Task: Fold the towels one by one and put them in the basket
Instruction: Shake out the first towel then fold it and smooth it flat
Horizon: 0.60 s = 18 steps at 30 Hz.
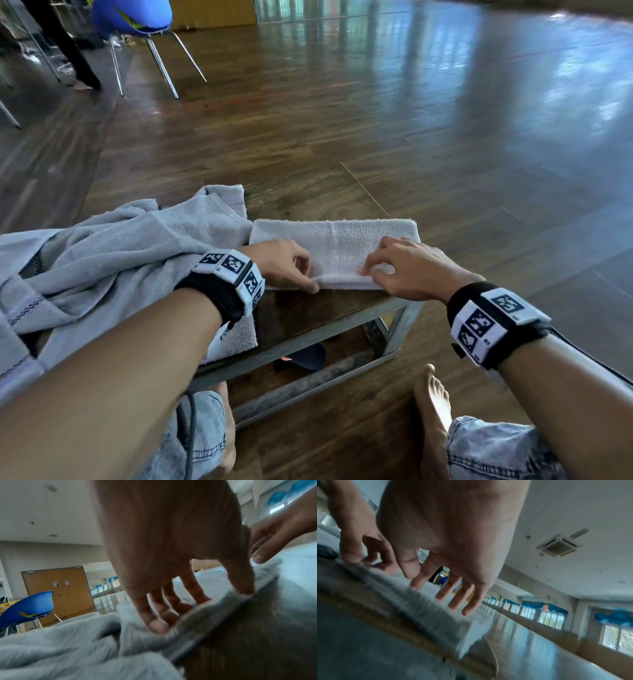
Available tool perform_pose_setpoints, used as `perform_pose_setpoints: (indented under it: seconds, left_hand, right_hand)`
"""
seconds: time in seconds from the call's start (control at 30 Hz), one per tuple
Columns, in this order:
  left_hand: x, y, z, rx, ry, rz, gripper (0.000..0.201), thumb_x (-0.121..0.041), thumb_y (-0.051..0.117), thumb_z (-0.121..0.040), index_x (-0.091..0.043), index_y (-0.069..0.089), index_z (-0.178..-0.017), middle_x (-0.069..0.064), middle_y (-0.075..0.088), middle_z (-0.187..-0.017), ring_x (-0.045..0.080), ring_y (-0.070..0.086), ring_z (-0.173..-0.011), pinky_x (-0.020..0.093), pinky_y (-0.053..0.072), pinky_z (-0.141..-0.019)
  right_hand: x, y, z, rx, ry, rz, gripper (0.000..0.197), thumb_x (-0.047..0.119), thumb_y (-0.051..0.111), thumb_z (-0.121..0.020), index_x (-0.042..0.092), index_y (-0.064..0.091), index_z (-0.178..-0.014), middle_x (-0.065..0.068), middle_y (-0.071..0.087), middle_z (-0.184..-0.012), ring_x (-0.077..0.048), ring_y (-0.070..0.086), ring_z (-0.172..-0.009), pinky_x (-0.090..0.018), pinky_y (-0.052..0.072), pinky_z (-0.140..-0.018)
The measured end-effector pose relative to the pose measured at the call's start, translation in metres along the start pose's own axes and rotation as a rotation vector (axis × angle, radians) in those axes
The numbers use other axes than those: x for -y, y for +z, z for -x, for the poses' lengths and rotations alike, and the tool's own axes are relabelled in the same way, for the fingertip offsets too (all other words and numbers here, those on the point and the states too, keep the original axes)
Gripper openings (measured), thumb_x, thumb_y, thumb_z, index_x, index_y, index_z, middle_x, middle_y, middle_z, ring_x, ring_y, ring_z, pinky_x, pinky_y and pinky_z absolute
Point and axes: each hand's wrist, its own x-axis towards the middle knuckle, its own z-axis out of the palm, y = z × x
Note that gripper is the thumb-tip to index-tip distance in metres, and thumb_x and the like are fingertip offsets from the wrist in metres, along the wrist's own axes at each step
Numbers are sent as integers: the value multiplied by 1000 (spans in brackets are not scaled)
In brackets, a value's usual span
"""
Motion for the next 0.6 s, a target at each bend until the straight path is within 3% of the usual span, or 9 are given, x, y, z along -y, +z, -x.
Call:
perform_pose_setpoints:
  seconds: [0.03, 0.1, 0.13, 0.2, 0.23, 0.3, 0.37, 0.4, 0.6]
  left_hand:
    - [-2, 0, 0, -2, 3, 22, 37, -59, 68, -81, -22, 67, -79, -9, 60, -80, 7, 55, -73, 26, 41, -65]
    - [-10, 2, -2, -152, 36, 39, 40, -60, 63, -85, -21, 64, -74, -8, 59, -75, 8, 55, -72, 26, 41, -64]
    - [-15, 5, -4, -265, 60, 8, 36, -57, 61, -87, -22, 63, -81, -7, 59, -84, 11, 56, -81, 28, 44, -70]
    - [-27, 15, -12, -405, 75, -93, 33, -50, 55, -93, -23, 59, -113, 0, 54, -115, 19, 51, -111, 38, 46, -92]
    - [-32, 22, -17, -387, 49, -139, 44, -48, 50, -96, -23, 50, -132, 3, 47, -134, 22, 43, -127, 42, 41, -103]
    - [-37, 40, -27, -233, -33, -163, 65, -49, 36, -101, -21, 18, -156, 2, 14, -164, 24, 12, -151, 48, 16, -121]
    - [-34, 52, -34, -115, -85, -151, 70, -52, 22, -102, -25, -11, -158, -4, -18, -166, 19, -17, -152, 49, -11, -122]
    - [-30, 55, -36, -94, -99, -143, 70, -53, 20, -102, -29, -17, -156, -6, -24, -164, 17, -23, -151, 50, -16, -120]
    - [-15, 47, -35, -63, -167, -101, 77, -78, 22, -89, -53, -19, -149, -14, -28, -161, 14, -25, -150, 56, -18, -117]
  right_hand:
    - [3, -2, 0, -19, 8, 12, 28, 48, 43, -90, 43, 70, -99, 19, 57, -104, -14, 58, -102, -34, 41, -79]
    - [9, -2, -2, -140, 7, 2, 28, 46, 44, -89, 37, 69, -95, 15, 62, -100, -16, 62, -96, -32, 38, -73]
    - [12, 0, -3, -204, -9, -22, 27, 44, 45, -92, 37, 68, -103, 14, 62, -107, -15, 61, -101, -31, 39, -75]
    - [18, 7, -11, -236, -56, -87, 37, 40, 48, -97, 33, 58, -131, 11, 56, -133, -14, 51, -122, -33, 42, -90]
    - [22, 11, -16, -200, -72, -96, 46, 39, 47, -99, 29, 48, -144, 8, 47, -148, -16, 42, -135, -36, 40, -104]
    - [27, 25, -26, -67, -56, -53, 64, 41, 43, -102, 25, 23, -160, 3, 20, -167, -17, 15, -154, -40, 17, -123]
    - [25, 38, -31, 54, 16, -67, 69, 45, 34, -104, 30, 2, -163, 8, -2, -171, -12, -8, -156, -39, -1, -124]
    - [22, 42, -32, 88, 38, -84, 69, 48, 31, -103, 35, -4, -162, 12, -9, -170, -10, -14, -155, -39, -5, -123]
    - [6, 41, -29, 147, 101, -68, 84, 79, 23, -88, 46, -12, -157, 19, -21, -166, -8, -26, -151, -44, -11, -123]
